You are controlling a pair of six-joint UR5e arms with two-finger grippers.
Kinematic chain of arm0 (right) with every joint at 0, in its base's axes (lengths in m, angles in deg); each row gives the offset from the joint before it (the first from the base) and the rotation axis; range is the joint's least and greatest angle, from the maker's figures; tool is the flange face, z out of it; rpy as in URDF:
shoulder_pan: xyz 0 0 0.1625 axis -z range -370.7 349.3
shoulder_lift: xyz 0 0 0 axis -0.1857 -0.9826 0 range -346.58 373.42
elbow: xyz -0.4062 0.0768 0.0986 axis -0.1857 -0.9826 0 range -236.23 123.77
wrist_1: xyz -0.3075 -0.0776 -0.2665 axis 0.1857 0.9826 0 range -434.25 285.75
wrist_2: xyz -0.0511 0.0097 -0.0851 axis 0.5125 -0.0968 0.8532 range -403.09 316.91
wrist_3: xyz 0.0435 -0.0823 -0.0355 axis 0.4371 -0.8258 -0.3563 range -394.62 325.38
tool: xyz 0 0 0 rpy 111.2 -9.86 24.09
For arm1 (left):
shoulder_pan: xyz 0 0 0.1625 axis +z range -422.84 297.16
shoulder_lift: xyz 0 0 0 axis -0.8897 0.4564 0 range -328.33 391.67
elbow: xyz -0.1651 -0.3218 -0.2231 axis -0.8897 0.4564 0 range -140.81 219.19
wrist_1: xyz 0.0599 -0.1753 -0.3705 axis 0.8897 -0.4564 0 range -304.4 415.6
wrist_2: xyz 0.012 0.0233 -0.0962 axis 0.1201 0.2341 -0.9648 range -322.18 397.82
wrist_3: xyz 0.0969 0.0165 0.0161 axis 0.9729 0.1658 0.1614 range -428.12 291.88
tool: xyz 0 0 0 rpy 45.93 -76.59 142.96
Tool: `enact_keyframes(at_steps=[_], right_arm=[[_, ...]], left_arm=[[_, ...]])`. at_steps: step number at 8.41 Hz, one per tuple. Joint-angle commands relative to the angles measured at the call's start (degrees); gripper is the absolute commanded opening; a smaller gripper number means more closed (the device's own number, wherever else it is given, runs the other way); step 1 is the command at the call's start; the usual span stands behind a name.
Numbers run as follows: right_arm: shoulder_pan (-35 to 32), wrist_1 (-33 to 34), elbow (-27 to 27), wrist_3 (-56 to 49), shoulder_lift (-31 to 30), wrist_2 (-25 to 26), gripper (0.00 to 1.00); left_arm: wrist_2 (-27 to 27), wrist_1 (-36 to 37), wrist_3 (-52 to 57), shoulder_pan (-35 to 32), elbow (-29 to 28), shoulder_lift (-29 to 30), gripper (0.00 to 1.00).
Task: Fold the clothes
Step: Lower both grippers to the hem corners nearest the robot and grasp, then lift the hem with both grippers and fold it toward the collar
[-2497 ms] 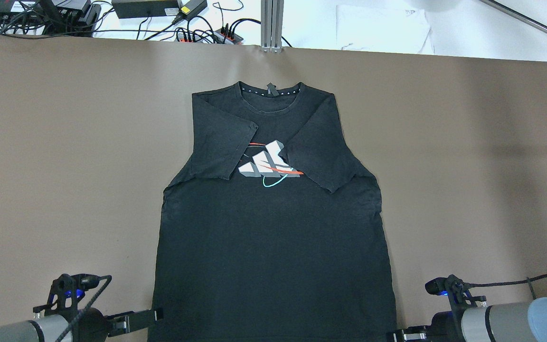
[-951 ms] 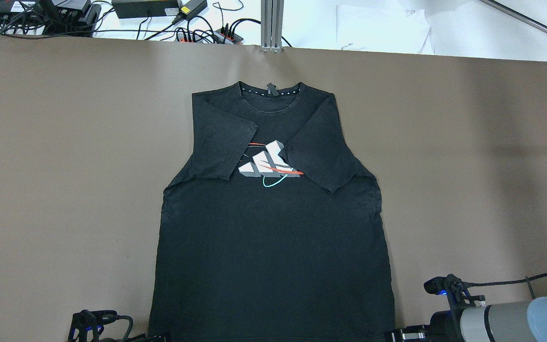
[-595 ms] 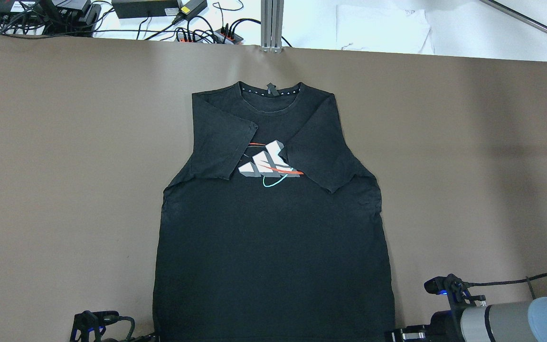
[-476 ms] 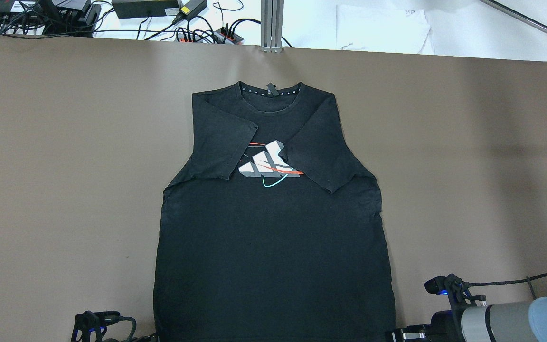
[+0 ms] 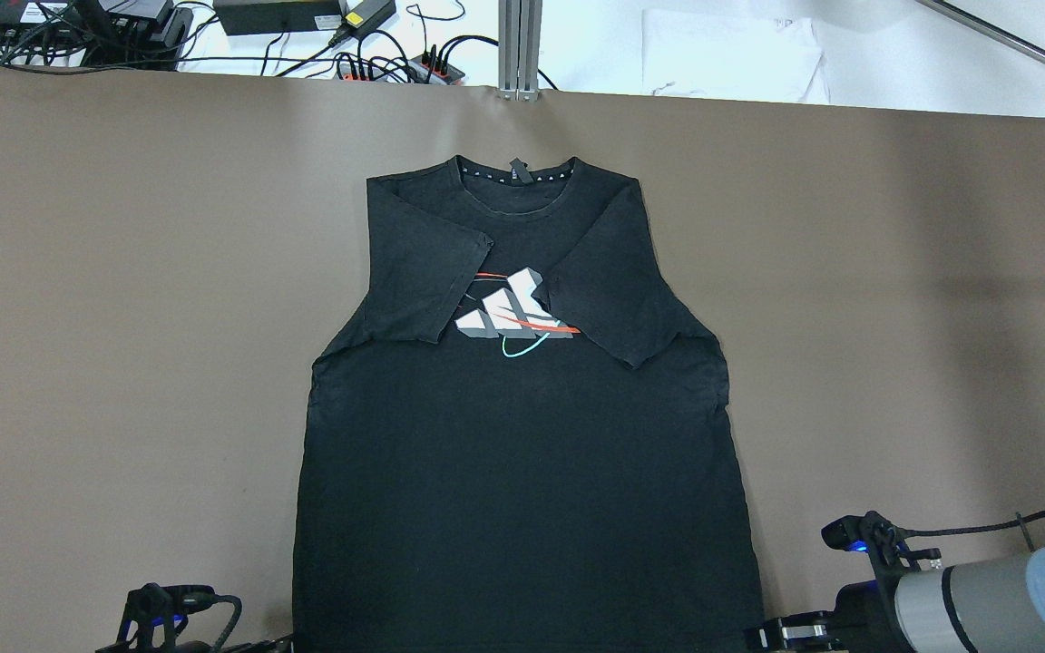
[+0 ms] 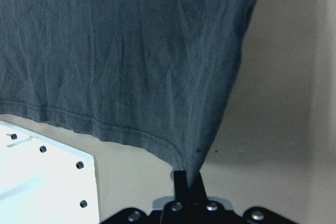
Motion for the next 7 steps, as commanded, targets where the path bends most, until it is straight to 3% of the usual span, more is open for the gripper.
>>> enact_keyframes(at_steps=[1, 5, 7], right_arm=[[-5.6, -4.6, 0.6, 0.1, -1.3, -10.7, 0.0], [-5.4, -21.5, 0.8, 14.2, -3.6, -17.2, 0.0], [-5.0, -26.3, 0.5, 19.0, -3.7, -17.3, 0.0]], left_arm=[[-7.2, -1.8, 4.2, -2.9, 5.8, -4.5, 0.0], [-20.0, -23.2, 10.0, -3.6, 6.0, -9.6, 0.0], [-20.2, -27.3, 10.8, -3.3, 5.7, -10.5, 0.0]])
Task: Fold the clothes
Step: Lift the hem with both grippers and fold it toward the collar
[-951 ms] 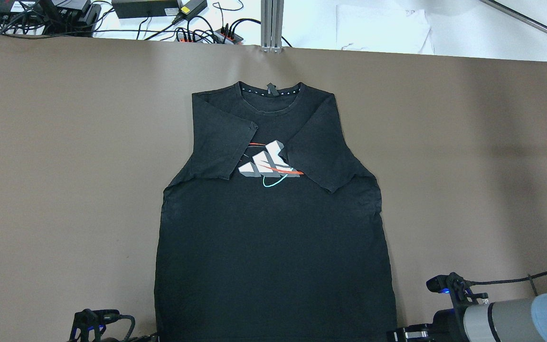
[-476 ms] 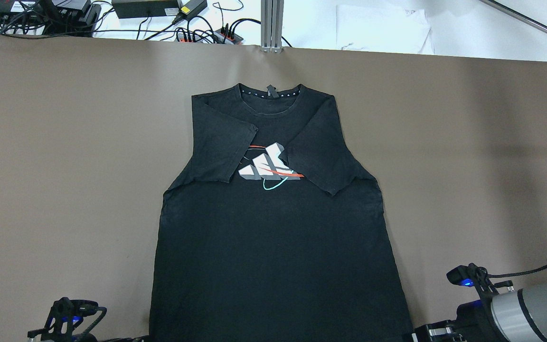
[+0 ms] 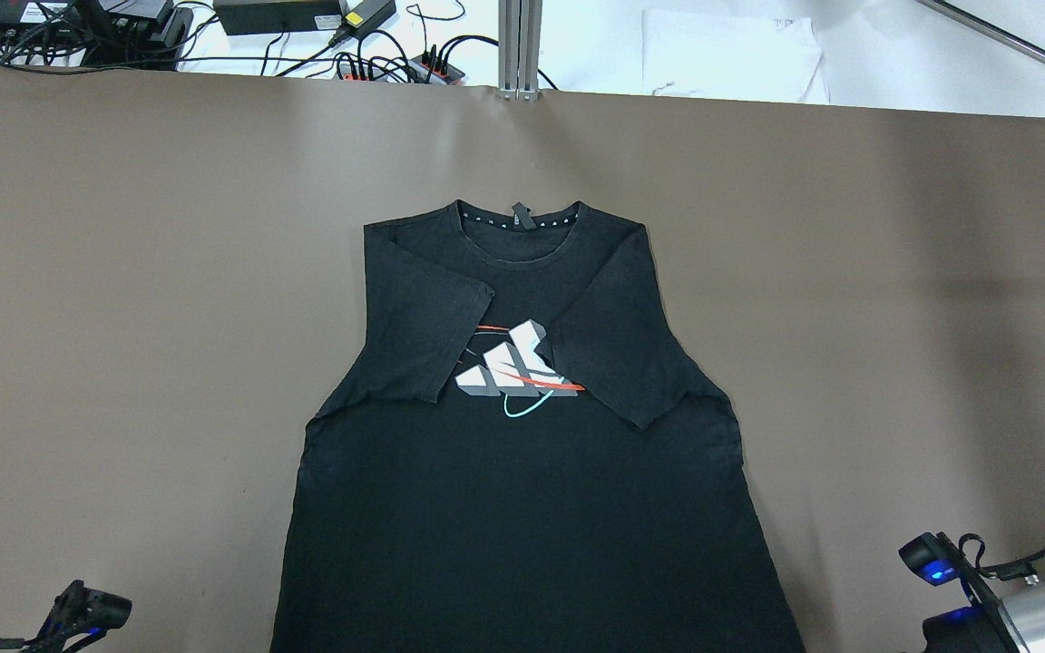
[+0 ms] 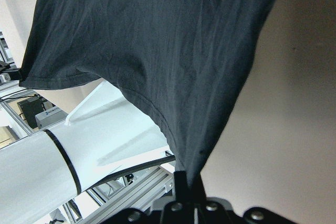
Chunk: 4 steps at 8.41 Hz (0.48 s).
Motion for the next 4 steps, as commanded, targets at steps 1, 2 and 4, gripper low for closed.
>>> enact_keyframes(at_steps=[1, 2, 4], right_arm=[[0.1, -4.7, -0.7, 4.6, 0.5, 0.0, 0.0], [-2.1, -4.4, -2.0, 3.8, 0.9, 0.5, 0.0], [-9.4, -4.2, -6.0, 3.6, 6.5, -0.3, 0.0]], left_arm=[[-0.8, -4.2, 1.1, -0.1, -0.7, -0.8, 0.0], [-1.0, -4.2, 1.1, -2.4, -0.6, -0.9, 0.0], [-5.2, -1.8, 0.3, -12.2, -0.7, 0.7, 0.0]])
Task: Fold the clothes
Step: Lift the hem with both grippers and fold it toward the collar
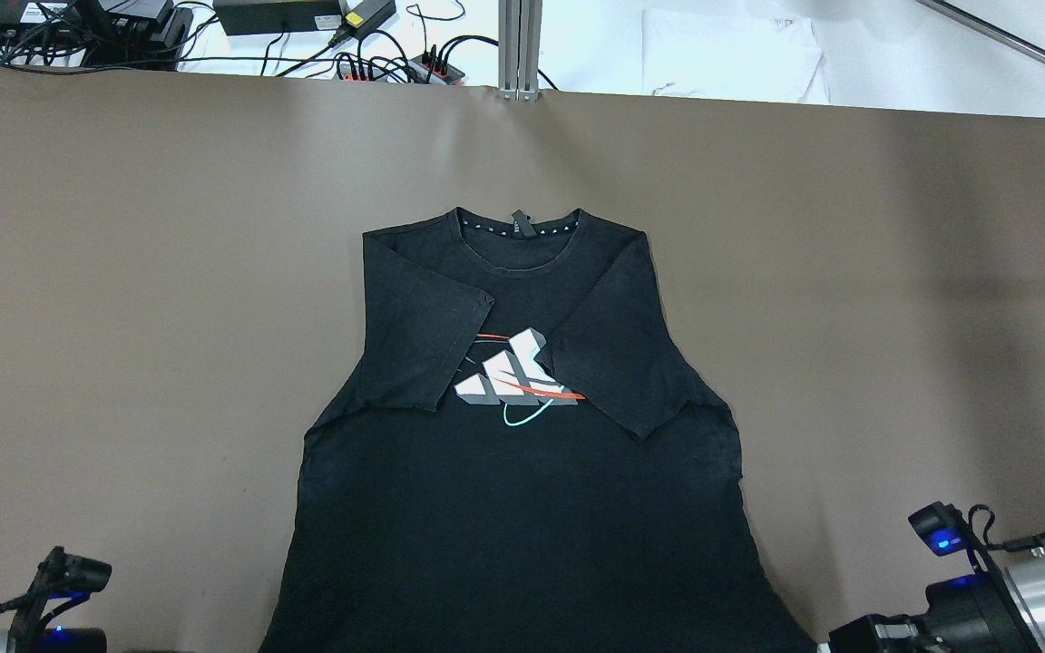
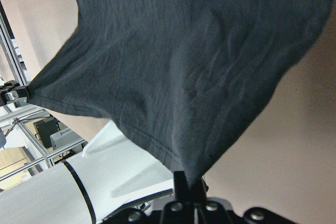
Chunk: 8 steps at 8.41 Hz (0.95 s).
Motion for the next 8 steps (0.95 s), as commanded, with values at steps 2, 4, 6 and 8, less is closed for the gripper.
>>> enact_keyframes(at_steps=[2, 4, 6, 8], right_arm=[[-13.9, 2.9, -4.6, -0.2, 9.1, -0.8, 0.0], [-19.4, 8.6, -6.0, -0.3, 14.5, -1.0, 0.0], [-22.2, 10.7, -10.6, -3.6, 19.3, -0.5, 0.0], [-25.6, 15.3, -16.9, -10.7, 24.2, -0.1, 0.0]], left_arm=[[-15.7, 11.5, -2.4, -21.6, -0.1, 7.1, 0.0], [-23.5, 23.4, -2.6, -32.8, -0.3, 15.3, 0.0], [-24.5, 34.2, -2.6, -39.0, -3.8, 24.8, 0.0], [-24.6, 34.1, -2.2, -42.7, -11.9, 29.1, 0.0]])
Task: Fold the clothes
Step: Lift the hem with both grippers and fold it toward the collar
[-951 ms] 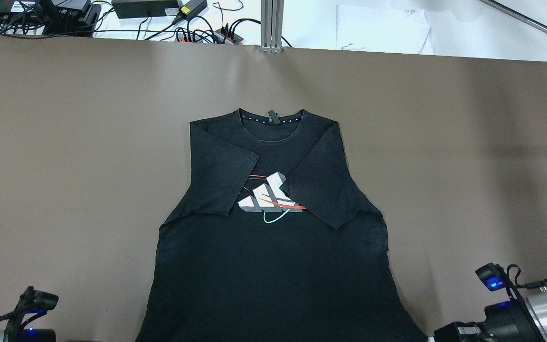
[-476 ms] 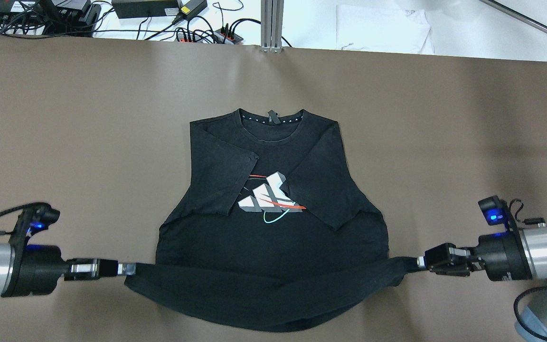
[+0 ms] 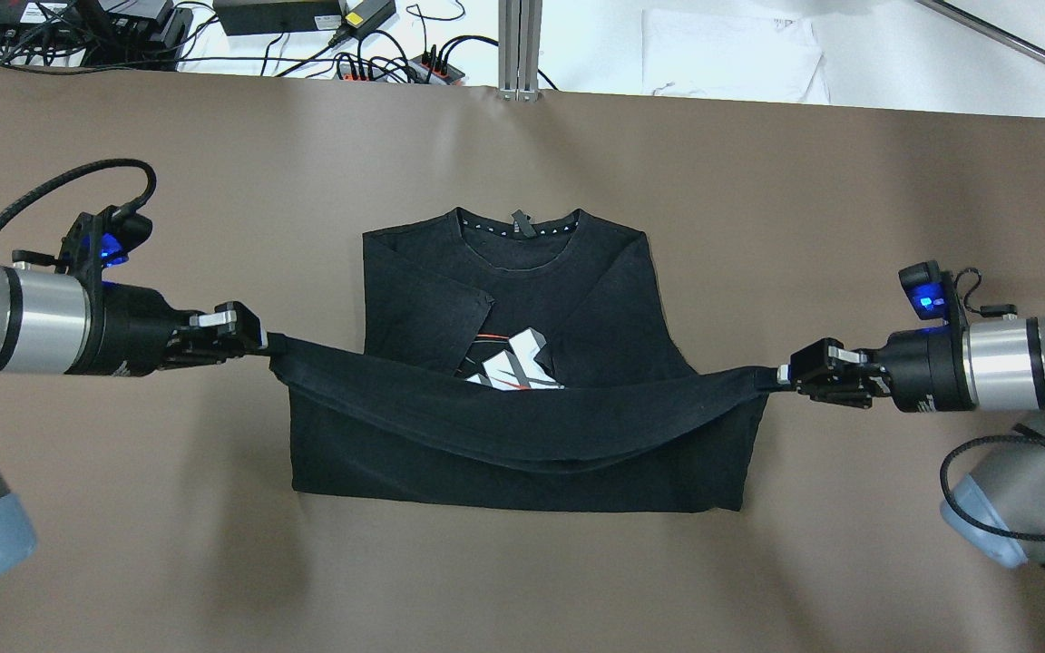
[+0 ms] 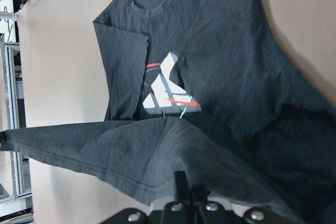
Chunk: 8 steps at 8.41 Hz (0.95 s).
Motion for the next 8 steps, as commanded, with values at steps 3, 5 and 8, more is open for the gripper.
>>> enact_keyframes(at_steps=[3, 5, 8], right_arm=[[-5.9, 10.2, -17.7, -11.0, 17.3, 1.3, 0.0], [-6.1, 10.7, -23.4, -13.7, 21.2, 4.1, 0.0], [-6.1, 10.8, -29.5, -16.9, 23.4, 9.2, 0.0]], left_arm=[[-0.3, 1.2, 1.2, -7.9, -17.3, 9.8, 0.0], [-0.1, 1.2, 1.3, -8.8, -20.9, 12.0, 0.0], [0.4, 1.2, 1.7, -9.2, -28.0, 17.1, 0.0]])
